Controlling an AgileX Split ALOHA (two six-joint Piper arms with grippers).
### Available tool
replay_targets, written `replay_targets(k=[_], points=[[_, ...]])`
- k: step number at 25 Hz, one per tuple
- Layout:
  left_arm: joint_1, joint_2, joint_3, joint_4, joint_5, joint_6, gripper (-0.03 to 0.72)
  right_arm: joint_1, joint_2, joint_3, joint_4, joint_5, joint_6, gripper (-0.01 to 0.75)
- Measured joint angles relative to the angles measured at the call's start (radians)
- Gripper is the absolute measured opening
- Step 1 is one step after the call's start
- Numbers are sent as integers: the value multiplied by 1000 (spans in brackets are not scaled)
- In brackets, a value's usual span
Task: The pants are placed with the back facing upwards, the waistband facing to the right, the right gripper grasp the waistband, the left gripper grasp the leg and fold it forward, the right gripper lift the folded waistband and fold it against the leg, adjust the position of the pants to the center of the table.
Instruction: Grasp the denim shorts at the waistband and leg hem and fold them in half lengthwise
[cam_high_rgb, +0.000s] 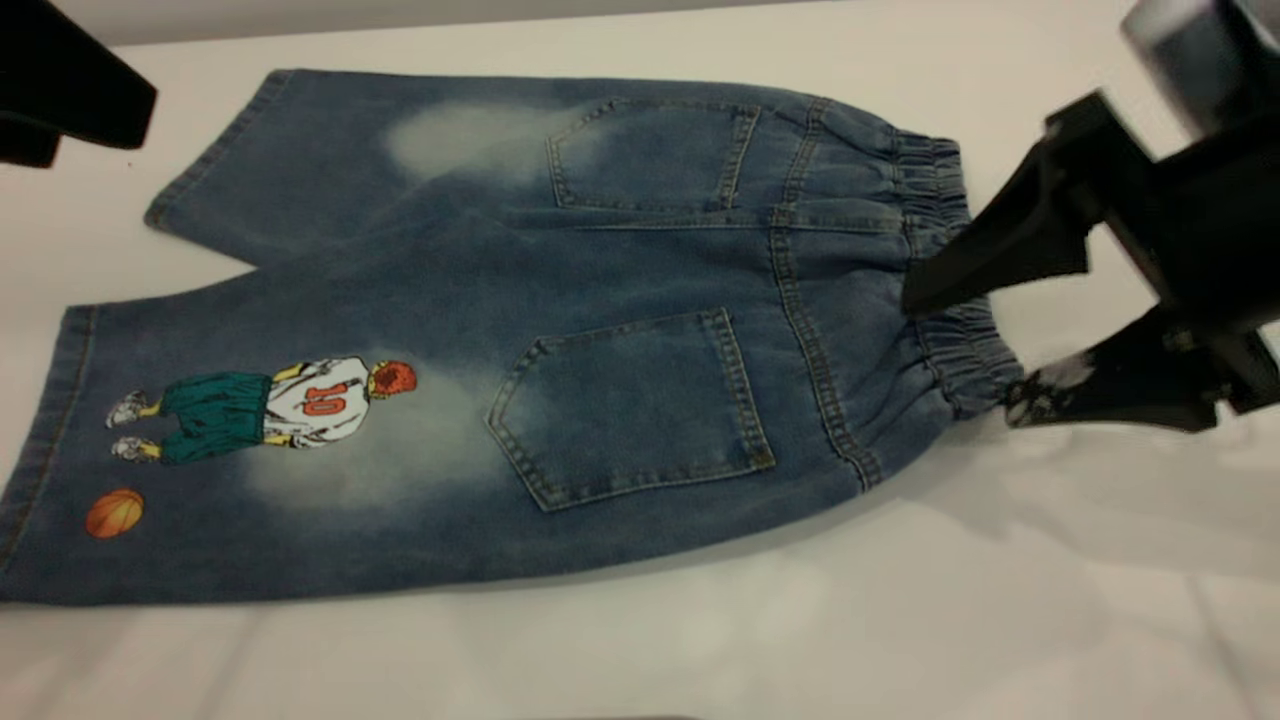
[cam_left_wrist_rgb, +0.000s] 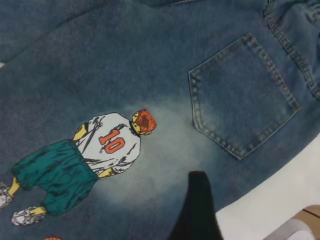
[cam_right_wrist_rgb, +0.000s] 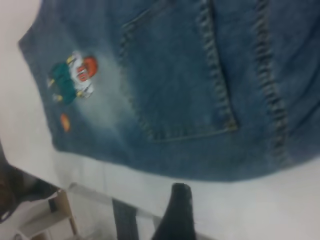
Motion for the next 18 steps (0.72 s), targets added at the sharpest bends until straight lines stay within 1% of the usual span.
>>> replay_targets(k=[2,6,11,13,18], points=[[-15,14,-1,-4,0,0,550,0,55,-23,7,0,-2,594],[-75,20,-1,-6,-7,0,550,0,129,-66,26,-9,-5,594],[-149,20,-1,-7,-36,0,550,0,178,-108,32,-60,-9,594],[-162,20,-1,-10,-41,0,550,0,181,-121,32,-85,-9,594],[-164,20,-1,-10,-52,0,550,0,181,-128,32,-154,-9,592]])
